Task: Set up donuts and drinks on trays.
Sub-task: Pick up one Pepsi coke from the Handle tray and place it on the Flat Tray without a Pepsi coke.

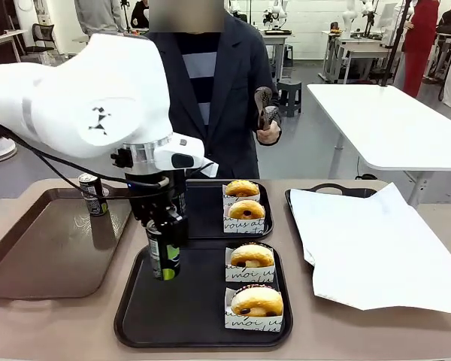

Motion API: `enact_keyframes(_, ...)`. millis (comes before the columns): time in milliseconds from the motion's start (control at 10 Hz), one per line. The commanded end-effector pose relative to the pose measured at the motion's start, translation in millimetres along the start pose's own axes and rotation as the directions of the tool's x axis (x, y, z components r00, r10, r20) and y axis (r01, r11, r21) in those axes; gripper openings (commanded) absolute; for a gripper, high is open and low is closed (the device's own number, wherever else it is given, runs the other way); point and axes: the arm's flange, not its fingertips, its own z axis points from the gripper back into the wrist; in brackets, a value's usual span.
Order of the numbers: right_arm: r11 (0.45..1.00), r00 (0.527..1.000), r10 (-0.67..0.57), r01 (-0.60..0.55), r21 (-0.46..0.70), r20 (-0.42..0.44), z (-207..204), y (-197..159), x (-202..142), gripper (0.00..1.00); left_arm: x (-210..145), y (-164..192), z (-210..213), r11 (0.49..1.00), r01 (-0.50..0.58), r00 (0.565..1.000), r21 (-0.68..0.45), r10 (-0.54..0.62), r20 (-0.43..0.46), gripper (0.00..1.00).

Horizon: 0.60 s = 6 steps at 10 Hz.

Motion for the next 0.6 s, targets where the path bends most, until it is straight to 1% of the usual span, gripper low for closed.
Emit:
enact_keyframes(0, 1.000, 1.000, 0.017, -0.017, 0.021, 0.015, -1.0, -0.6, 1.1, 1.00, -6.1, -7.5, -12.7, 0.999, -0.011, 0.997, 0.040, 0.008, 0.078, 0.59)
enact_keyframes(200, 1.000, 1.000, 0.017, -0.017, 0.021, 0.015, -1.0, -0.6, 1.1, 1.00, -9.6, -9.4, -29.0, 0.994, 0.001, 0.993, 0.108, -0.014, 0.115, 0.59)
enact_keyframes(500, 1.000, 1.000, 0.017, -0.017, 0.021, 0.015, -1.0, -0.6, 1.1, 1.00, -10.9, -5.1, -50.7, 0.989, 0.006, 0.995, 0.151, -0.022, 0.102, 0.59)
